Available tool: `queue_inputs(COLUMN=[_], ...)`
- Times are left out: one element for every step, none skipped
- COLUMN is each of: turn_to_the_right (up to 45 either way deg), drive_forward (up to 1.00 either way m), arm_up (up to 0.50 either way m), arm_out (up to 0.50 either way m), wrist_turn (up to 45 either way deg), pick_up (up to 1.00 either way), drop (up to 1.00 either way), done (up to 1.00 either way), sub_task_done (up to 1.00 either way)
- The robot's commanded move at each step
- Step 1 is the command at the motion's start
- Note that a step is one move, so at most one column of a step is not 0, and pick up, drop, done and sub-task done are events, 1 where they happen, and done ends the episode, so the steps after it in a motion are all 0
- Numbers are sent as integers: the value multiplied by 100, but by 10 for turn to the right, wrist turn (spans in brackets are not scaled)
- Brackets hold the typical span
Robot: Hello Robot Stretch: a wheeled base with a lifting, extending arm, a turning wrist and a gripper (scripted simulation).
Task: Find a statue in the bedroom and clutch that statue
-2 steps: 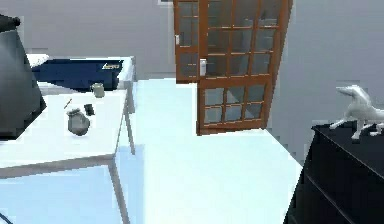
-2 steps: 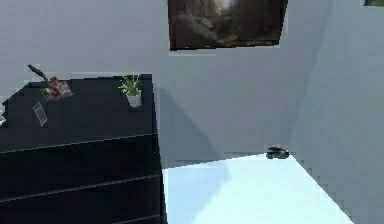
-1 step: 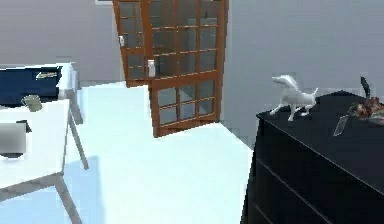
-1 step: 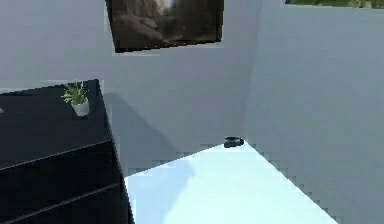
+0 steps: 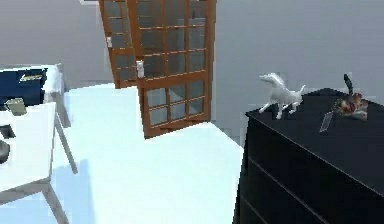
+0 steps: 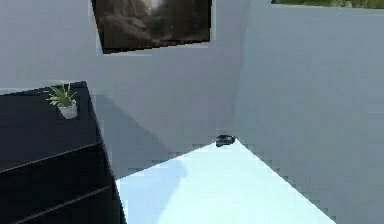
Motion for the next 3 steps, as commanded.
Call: queue_inputs(turn_to_the_right=[0, -420, 0], drive_forward=[40, 0, 0], arm_up=[0, 0, 50], arm_out=[0, 0, 0], wrist_turn=[0, 0, 0], pick_up=[0, 0, 0], drop=[0, 0, 0], done=[0, 0, 0], sub_task_done=[0, 0, 0])
